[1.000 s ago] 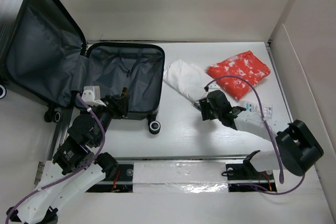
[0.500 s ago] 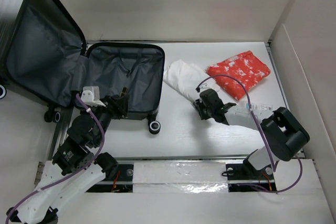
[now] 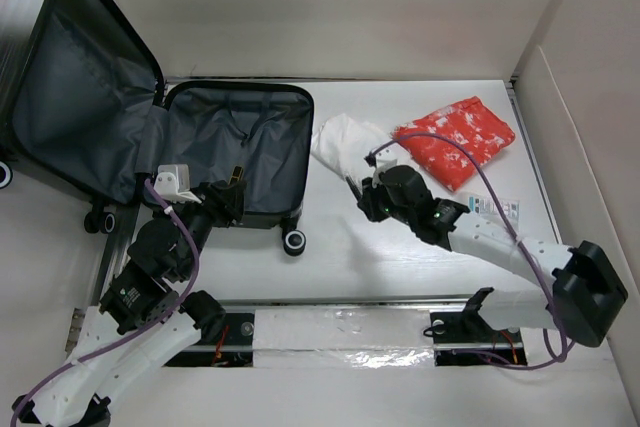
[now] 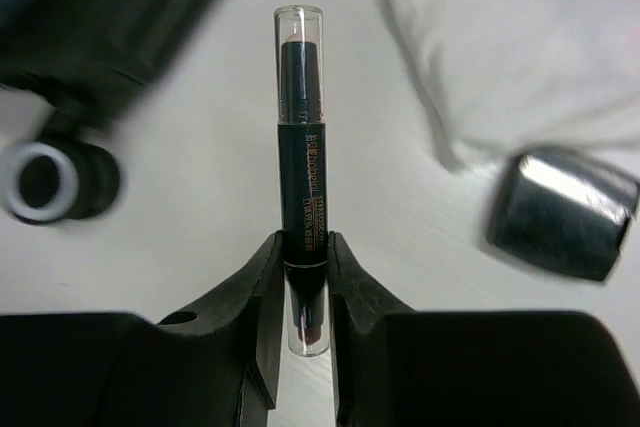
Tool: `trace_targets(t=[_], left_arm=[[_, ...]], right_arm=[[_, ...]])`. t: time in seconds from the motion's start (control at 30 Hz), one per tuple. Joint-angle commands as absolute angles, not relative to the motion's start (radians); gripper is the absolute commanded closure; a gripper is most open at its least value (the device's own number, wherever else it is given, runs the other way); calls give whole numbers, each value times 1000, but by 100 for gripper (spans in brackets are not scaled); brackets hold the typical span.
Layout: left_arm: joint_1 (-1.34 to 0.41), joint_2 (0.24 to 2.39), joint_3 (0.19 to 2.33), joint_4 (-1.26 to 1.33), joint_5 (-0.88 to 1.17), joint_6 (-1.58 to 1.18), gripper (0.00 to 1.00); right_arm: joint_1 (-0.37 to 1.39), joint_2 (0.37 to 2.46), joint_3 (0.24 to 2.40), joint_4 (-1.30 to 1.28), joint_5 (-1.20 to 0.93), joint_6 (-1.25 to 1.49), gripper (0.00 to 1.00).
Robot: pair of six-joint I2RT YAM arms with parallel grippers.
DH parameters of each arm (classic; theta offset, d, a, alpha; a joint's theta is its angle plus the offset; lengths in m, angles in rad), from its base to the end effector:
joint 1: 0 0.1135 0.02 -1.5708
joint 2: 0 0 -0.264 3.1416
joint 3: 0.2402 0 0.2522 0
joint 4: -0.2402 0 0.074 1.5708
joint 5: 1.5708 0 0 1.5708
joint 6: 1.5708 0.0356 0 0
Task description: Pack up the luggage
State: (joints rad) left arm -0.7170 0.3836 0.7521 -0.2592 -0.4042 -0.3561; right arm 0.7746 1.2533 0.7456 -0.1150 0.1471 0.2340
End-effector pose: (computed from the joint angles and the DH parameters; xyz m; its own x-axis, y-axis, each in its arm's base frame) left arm 0.0757 -0.0474 0.3682 -0.0308 -0.3983 -0.9167 0.3187 0.8653 -0.3867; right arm 0.1963 0.1848 0.2339 -0.5462 -0.2136 -0.8100 -0.4936 0.8633 0.1052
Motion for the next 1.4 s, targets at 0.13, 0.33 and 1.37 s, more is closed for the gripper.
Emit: trace_targets(t=[0.13, 0.33, 1.37], left_arm=[[-713, 385, 750, -224, -419, -345, 54], [-713, 370, 752, -236, -433, -350, 55], [-713, 354, 747, -216, -393, -341, 54]], right_arm=[[862, 1472, 1145, 159, -27, 235, 98], [871, 1597, 1304, 199, -20, 239, 32], [555, 1706, 925, -98, 399, 340, 5]])
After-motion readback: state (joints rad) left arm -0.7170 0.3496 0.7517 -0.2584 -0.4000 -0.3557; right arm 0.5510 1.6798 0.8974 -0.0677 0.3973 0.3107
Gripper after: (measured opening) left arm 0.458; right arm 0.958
